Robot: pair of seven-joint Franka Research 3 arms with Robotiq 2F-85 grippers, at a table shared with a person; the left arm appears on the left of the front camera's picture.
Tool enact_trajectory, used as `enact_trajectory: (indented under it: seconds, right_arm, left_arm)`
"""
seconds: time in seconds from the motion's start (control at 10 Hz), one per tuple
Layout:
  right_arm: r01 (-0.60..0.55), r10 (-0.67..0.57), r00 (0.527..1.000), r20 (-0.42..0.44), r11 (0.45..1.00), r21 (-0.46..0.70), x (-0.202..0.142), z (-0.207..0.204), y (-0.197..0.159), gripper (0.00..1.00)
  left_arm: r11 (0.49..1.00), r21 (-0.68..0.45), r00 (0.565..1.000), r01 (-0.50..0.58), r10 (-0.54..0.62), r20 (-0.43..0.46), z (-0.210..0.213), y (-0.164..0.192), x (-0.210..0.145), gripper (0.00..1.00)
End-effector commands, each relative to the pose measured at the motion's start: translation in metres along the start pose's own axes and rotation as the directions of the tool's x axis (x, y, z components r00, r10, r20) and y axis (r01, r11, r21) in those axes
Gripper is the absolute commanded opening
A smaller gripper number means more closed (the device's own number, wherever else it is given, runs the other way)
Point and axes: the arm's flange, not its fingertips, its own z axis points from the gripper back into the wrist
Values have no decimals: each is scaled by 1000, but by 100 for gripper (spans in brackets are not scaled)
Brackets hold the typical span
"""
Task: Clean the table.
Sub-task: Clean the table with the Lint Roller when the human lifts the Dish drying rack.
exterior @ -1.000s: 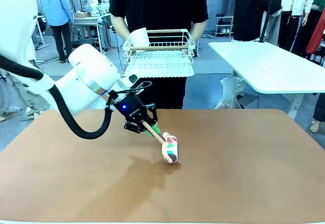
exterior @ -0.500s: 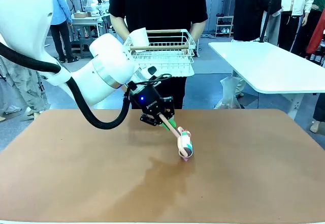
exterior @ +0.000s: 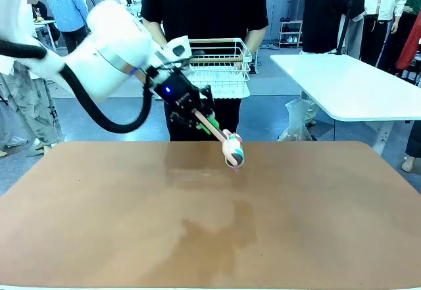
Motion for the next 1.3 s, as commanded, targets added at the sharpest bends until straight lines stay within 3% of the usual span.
enact_trajectory:
  seconds: [0.0, 0.5, 0.7, 0.9, 1.2]
  right_arm:
    - [-5, 5, 1000, 4, 1000, 9, -1, 0, 4, 100]
    - [-5, 5, 1000, 4, 1000, 9, -1, 0, 4, 100]
    - [-5, 5, 1000, 4, 1000, 9, -1, 0, 4, 100]
    - [-5, 5, 1000, 4, 1000, 9, -1, 0, 4, 100]
    - [-5, 5, 1000, 4, 1000, 9, -1, 0, 4, 100]
  left_arm:
    - [998, -20, 998, 58, -59, -22, 42, 25, -14, 21]
    - [986, 111, 987, 122, -132, 89, 133, 97, -9, 21]
    - [983, 164, 984, 77, -102, 148, 166, 130, -5, 21]
    - [963, 263, 986, 60, -98, 137, 193, 160, -5, 21]
    - [952, 307, 981, 8, -67, 181, 221, 179, 0, 21]
